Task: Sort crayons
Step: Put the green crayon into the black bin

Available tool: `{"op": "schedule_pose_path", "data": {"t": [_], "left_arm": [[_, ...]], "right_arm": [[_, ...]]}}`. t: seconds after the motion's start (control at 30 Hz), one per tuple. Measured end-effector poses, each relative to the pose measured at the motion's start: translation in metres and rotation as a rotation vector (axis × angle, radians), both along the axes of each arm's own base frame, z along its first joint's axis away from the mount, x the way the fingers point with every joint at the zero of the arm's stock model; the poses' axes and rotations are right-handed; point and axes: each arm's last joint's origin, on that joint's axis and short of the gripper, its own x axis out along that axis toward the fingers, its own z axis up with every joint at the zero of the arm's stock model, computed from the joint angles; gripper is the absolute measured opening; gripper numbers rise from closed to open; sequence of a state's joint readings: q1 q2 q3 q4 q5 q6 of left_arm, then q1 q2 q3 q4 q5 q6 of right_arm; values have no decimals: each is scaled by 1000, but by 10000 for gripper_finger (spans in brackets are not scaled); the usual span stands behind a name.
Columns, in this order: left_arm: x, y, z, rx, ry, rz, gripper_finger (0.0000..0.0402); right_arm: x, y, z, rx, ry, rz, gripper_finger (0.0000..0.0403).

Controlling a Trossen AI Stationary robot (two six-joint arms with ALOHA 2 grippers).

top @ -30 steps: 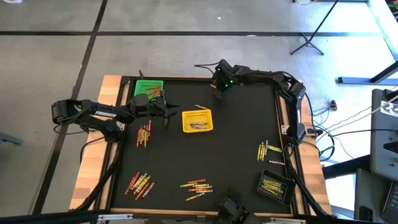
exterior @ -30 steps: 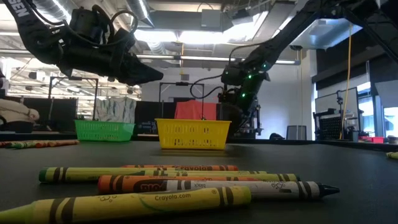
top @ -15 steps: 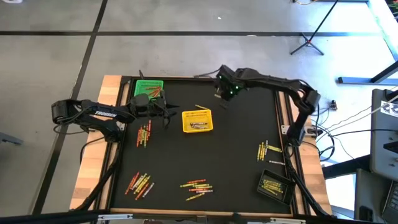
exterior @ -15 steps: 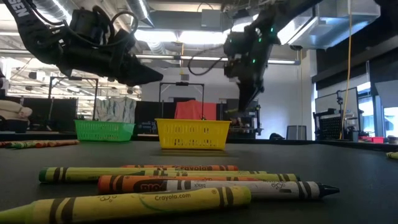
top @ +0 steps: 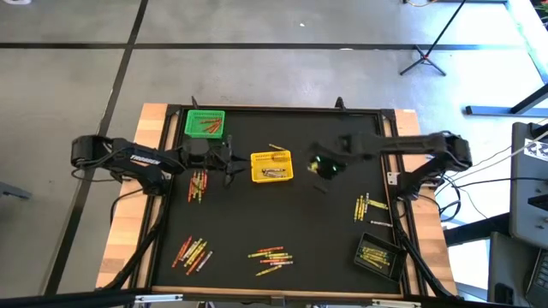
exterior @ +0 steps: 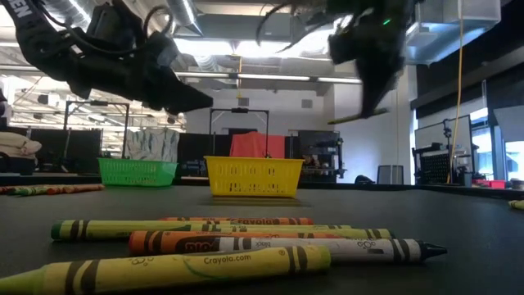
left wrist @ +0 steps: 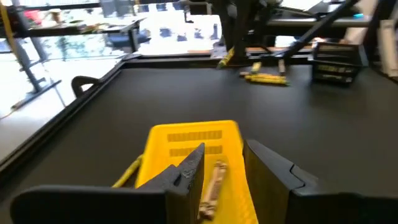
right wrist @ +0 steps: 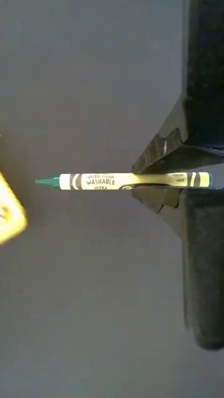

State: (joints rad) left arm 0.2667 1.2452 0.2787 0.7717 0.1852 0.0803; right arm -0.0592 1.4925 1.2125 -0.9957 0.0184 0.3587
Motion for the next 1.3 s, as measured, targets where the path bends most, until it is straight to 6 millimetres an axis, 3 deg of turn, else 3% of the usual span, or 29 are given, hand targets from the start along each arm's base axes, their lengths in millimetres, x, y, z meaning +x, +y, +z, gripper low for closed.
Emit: {"op": "schedule_pose_path", "data": {"t": [0.4, 0.6, 1.0, 1.3], "left_arm": [[4, -15, 4, 26, -33, 17, 98], [5, -18, 5, 8, -51, 64, 98], [5, -18, 7, -6, -76, 90, 98], [5, -18, 7, -8, -77, 90, 98]], "right_arm": [[-55, 114, -2, 124, 114, -65, 21], [-79, 159, -2, 180, 124, -175, 21], [-129, 229, -24, 182, 199, -384, 21], [-149, 256, -49, 100, 318, -338, 21]]}}
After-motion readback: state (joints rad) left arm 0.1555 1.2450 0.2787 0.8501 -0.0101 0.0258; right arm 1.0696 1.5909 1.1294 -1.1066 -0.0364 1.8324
